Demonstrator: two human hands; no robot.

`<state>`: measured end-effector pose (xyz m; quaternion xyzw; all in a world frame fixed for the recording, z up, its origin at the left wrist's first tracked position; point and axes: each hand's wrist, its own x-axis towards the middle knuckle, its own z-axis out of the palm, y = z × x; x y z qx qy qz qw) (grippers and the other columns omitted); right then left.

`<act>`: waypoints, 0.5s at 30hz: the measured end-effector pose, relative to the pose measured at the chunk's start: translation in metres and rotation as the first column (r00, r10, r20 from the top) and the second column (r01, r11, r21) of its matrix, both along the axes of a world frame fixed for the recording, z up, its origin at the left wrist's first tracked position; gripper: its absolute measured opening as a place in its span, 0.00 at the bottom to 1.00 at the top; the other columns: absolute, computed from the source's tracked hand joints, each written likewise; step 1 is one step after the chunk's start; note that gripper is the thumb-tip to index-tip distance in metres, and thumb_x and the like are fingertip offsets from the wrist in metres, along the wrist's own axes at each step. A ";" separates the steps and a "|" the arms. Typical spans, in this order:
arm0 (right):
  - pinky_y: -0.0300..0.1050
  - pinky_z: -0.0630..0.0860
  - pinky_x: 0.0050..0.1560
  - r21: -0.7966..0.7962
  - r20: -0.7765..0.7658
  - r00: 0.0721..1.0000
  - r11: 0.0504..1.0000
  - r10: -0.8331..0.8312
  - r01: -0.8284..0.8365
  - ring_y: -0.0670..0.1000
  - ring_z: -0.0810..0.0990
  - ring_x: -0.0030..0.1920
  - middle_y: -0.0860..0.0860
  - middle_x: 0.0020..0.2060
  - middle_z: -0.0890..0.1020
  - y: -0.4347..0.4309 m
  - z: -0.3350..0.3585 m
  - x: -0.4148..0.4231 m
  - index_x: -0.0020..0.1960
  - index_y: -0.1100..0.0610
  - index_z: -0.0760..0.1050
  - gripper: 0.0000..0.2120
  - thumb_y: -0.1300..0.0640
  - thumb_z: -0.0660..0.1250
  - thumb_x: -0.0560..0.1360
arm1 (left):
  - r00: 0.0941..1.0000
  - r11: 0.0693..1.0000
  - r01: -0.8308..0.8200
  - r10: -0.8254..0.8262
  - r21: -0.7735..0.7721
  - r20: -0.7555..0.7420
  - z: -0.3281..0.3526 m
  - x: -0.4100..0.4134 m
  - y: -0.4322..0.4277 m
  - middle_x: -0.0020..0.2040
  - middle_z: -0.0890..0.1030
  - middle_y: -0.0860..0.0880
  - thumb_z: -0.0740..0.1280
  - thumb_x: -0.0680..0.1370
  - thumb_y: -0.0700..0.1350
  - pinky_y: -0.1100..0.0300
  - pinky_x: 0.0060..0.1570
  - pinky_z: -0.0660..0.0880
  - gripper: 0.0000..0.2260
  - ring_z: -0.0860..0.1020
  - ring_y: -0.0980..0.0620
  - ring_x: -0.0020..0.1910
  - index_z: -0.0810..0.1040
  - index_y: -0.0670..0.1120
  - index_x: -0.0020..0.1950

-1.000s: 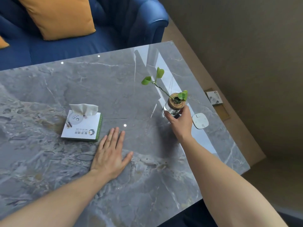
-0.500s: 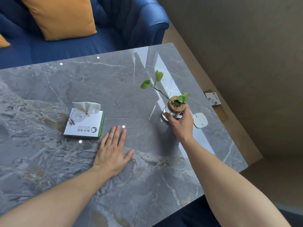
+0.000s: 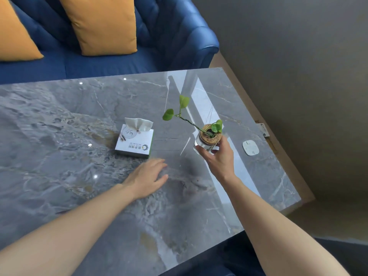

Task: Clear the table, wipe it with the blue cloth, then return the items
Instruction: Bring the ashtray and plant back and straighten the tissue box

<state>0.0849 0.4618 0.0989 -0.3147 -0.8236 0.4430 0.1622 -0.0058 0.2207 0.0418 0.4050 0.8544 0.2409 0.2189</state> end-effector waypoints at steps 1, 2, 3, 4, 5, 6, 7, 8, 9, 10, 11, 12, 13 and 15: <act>0.48 0.81 0.52 0.007 -0.011 1.000 1.000 0.016 -0.016 0.44 0.81 0.51 0.43 0.53 0.83 -0.012 0.004 -0.003 0.58 0.46 0.75 0.22 0.47 0.81 0.69 | 0.999 0.998 -0.051 0.052 0.047 -0.015 0.000 0.003 -0.016 0.65 0.79 0.46 0.57 0.78 0.60 0.54 0.67 0.70 0.26 0.76 0.46 0.67 0.78 0.43 0.65; 0.48 0.81 0.51 0.015 -0.021 0.999 0.999 0.034 -0.034 0.44 0.81 0.51 0.43 0.52 0.83 -0.024 0.007 -0.008 0.57 0.47 0.75 0.21 0.48 0.81 0.69 | 0.991 0.987 -0.130 0.133 0.094 -0.022 -0.001 0.004 -0.033 0.58 0.82 0.47 0.57 0.77 0.60 0.53 0.62 0.74 0.25 0.79 0.46 0.61 0.80 0.43 0.60; 0.47 0.81 0.50 0.019 -0.031 0.998 0.998 0.052 -0.051 0.44 0.81 0.50 0.42 0.51 0.83 -0.037 0.010 -0.013 0.56 0.47 0.75 0.21 0.48 0.81 0.69 | 0.975 0.969 -0.212 0.219 0.127 -0.040 -0.003 0.004 -0.051 0.54 0.82 0.47 0.58 0.77 0.59 0.52 0.57 0.76 0.23 0.79 0.45 0.57 0.80 0.43 0.57; 0.46 0.80 0.49 0.023 -0.038 0.997 0.997 0.070 -0.069 0.44 0.81 0.49 0.42 0.50 0.83 -0.050 0.013 -0.018 0.56 0.48 0.76 0.21 0.48 0.81 0.69 | 0.953 0.949 -0.280 0.292 0.143 -0.075 -0.005 0.001 -0.069 0.53 0.82 0.47 0.58 0.77 0.58 0.51 0.55 0.76 0.22 0.79 0.44 0.55 0.80 0.43 0.56; 0.45 0.80 0.49 0.031 -0.042 0.995 0.995 0.094 -0.093 0.44 0.81 0.49 0.42 0.50 0.83 -0.066 0.015 -0.025 0.56 0.48 0.76 0.21 0.49 0.81 0.69 | 0.926 0.931 -0.339 0.355 0.135 -0.126 -0.006 -0.003 -0.091 0.54 0.81 0.46 0.58 0.77 0.58 0.50 0.54 0.76 0.22 0.78 0.43 0.56 0.79 0.43 0.56; 0.46 0.80 0.49 0.034 -0.043 0.993 0.993 0.113 -0.112 0.44 0.81 0.49 0.42 0.50 0.82 -0.078 0.016 -0.030 0.57 0.49 0.76 0.21 0.49 0.81 0.69 | 0.895 0.916 -0.383 0.400 0.118 -0.196 -0.010 -0.008 -0.108 0.57 0.80 0.44 0.59 0.76 0.59 0.47 0.56 0.75 0.23 0.77 0.42 0.58 0.78 0.42 0.59; 0.48 0.80 0.49 0.038 -0.044 0.991 0.991 0.129 -0.127 0.44 0.81 0.49 0.42 0.51 0.82 -0.089 0.016 -0.034 0.57 0.49 0.76 0.21 0.48 0.81 0.69 | 0.863 0.899 -0.429 0.436 0.084 -0.255 -0.014 -0.014 -0.125 0.62 0.78 0.43 0.59 0.76 0.59 0.45 0.59 0.73 0.25 0.75 0.40 0.63 0.76 0.42 0.62; 0.51 0.81 0.50 0.039 -0.046 0.988 0.989 0.146 -0.145 0.45 0.81 0.50 0.42 0.51 0.83 -0.106 0.016 -0.042 0.57 0.48 0.76 0.22 0.47 0.81 0.69 | 0.832 0.873 -0.486 0.474 0.034 -0.289 -0.017 -0.020 -0.151 0.68 0.75 0.41 0.60 0.75 0.61 0.42 0.63 0.70 0.28 0.72 0.39 0.69 0.74 0.42 0.66; 0.53 0.81 0.50 0.042 -0.045 0.986 0.987 0.159 -0.157 0.45 0.82 0.50 0.42 0.51 0.83 -0.123 0.014 -0.049 0.58 0.47 0.76 0.22 0.45 0.81 0.69 | 0.809 0.848 -0.531 0.501 -0.014 -0.306 -0.019 -0.027 -0.177 0.73 0.71 0.40 0.60 0.75 0.62 0.40 0.67 0.66 0.32 0.67 0.39 0.74 0.71 0.41 0.71; 0.54 0.82 0.50 0.038 -0.048 0.984 0.985 0.172 -0.170 0.45 0.82 0.50 0.42 0.51 0.83 -0.140 0.013 -0.056 0.58 0.47 0.76 0.22 0.45 0.81 0.68 | 0.794 0.828 -0.558 0.516 -0.050 -0.321 -0.023 -0.035 -0.203 0.77 0.66 0.39 0.59 0.74 0.64 0.39 0.70 0.63 0.36 0.63 0.39 0.77 0.67 0.41 0.74; 0.54 0.82 0.50 0.025 -0.056 0.981 0.982 0.188 -0.187 0.45 0.82 0.50 0.43 0.51 0.83 -0.158 0.013 -0.063 0.58 0.48 0.76 0.22 0.46 0.82 0.69 | 0.779 0.811 -0.580 0.524 -0.077 -0.344 -0.027 -0.044 -0.230 0.79 0.63 0.39 0.58 0.74 0.66 0.38 0.72 0.59 0.39 0.60 0.40 0.79 0.64 0.41 0.77; 0.53 0.82 0.50 0.012 -0.061 0.977 0.979 0.204 -0.204 0.45 0.83 0.49 0.44 0.51 0.84 -0.176 0.013 -0.071 0.58 0.49 0.77 0.22 0.49 0.82 0.69 | 0.763 0.791 -0.603 0.533 -0.104 -0.367 -0.029 -0.053 -0.260 0.80 0.60 0.40 0.57 0.74 0.67 0.38 0.74 0.56 0.41 0.57 0.41 0.80 0.61 0.42 0.79; 0.52 0.83 0.49 0.002 -0.065 0.973 0.976 0.220 -0.220 0.45 0.83 0.49 0.44 0.51 0.84 -0.194 0.012 -0.079 0.58 0.50 0.77 0.22 0.50 0.82 0.69 | 0.745 0.766 -0.629 0.543 -0.135 -0.388 -0.031 -0.062 -0.290 0.82 0.57 0.41 0.56 0.75 0.69 0.39 0.75 0.53 0.42 0.54 0.43 0.81 0.58 0.43 0.80; 0.50 0.82 0.47 0.003 -0.067 0.967 0.970 0.244 -0.245 0.44 0.83 0.47 0.44 0.49 0.84 -0.228 0.009 -0.094 0.57 0.51 0.77 0.21 0.51 0.82 0.68 | 0.712 0.707 -0.679 0.566 -0.201 -0.415 -0.032 -0.079 -0.348 0.83 0.52 0.44 0.57 0.77 0.69 0.40 0.77 0.48 0.42 0.49 0.45 0.82 0.54 0.45 0.82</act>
